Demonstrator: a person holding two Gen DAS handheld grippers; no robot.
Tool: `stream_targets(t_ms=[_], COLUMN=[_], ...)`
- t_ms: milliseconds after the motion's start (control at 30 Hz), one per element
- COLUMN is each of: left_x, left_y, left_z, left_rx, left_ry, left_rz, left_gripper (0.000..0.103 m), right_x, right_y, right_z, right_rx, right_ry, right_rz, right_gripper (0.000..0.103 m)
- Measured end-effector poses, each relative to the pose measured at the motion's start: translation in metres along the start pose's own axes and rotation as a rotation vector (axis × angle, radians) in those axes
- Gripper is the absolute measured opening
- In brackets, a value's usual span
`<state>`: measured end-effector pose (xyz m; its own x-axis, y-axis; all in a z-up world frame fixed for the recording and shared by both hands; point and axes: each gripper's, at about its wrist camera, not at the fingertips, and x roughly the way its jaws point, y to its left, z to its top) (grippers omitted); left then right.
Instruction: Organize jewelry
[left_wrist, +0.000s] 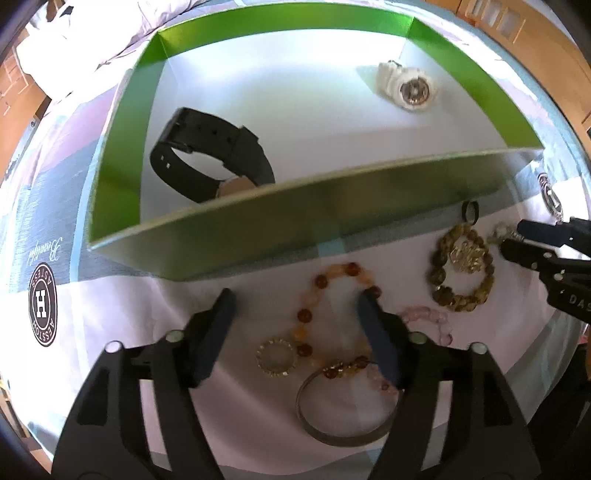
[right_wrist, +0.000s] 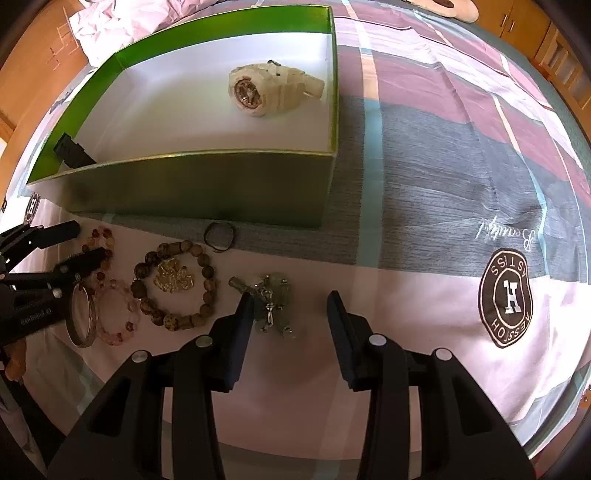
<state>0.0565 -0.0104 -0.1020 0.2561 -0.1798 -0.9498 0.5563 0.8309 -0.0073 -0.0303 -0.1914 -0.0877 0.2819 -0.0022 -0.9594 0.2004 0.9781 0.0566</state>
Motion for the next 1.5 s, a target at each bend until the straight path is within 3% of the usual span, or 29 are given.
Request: stream_targets(t_ms=[167, 300, 567, 667, 733, 767, 800, 833, 900, 967, 1033, 1333, 1500], left_x=[0.001, 0.009, 0.009, 0.005, -0.001, -0.004, -0.006, -0.007, -0.01, -0.015, -0.024, -0.082, -0.113], left_y=[-0.002, 0.0, 0.009, 0.01, 0.009, 0.007, 0.009, 0.01, 0.011, 0.01, 0.011, 0.007, 0.004], left_z=[0.002, 0.0, -0.001, -0.001, -0.001, -0.003, -0.003, -0.003, -0.003, -0.004, -0.005, -0.015, -0.013], left_rx=[-0.019, -0.023, 0.011, 0.002, -0.007, -0.015, -0.024, -0.035, -0.04, -0.034, -0.024, 0.024, -0.006], left_ry=[0.017, 0.043, 0.022, 0.006, -0.02, -0.026, -0.03, -0.031, -0.032, -0.04, -0.054, -0.215, -0.355], left_rz=[-0.004, 0.006, 0.012, 0.016, 0.015, 0.009, 0.004, -0.004, -0.006, -0.002, -0.008, -0.13, -0.215], left_gripper=[0.077, 0.089, 0.094, 0.079, 0.044, 0.035, 0.016, 0.009, 0.008, 0.008, 0.008, 0.008, 0.008], right_x=[0.002, 0.005, 0.011, 0.009, 0.008, 0.008, 0.008, 0.009, 0.009, 0.008, 0.003, -0.044, -0.081], right_y=[0.001, 0.006, 0.009, 0.008, 0.007, 0.008, 0.009, 0.011, 0.017, 0.021, 0.022, 0.021, 0.024], right_z=[-0.002, -0.002, -0.002, -0.002, -0.002, -0.002, -0.003, -0.003, -0.005, -0.006, -0.006, -0.001, 0.0], right_rx=[-0.01, -0.01, -0.012, -0.011, -0.012, -0.015, -0.023, -0.031, -0.059, -0.068, -0.067, -0.084, -0.085], right_ry=[0.0, 0.0, 0.0, 0.0, 0.0, 0.0, -0.001, -0.002, -0.01, -0.016, -0.03, -0.165, -0.326], right_rz=[-0.01, -0.009, -0.008, -0.007, -0.007, -0.009, -0.016, -0.022, -0.039, -0.022, -0.001, 0.18, 0.302], right_gripper=[0.042, 0.042, 0.043, 0.043, 0.043, 0.043, 0.043, 0.043, 0.042, 0.015, 0.011, 0.011, 0.011])
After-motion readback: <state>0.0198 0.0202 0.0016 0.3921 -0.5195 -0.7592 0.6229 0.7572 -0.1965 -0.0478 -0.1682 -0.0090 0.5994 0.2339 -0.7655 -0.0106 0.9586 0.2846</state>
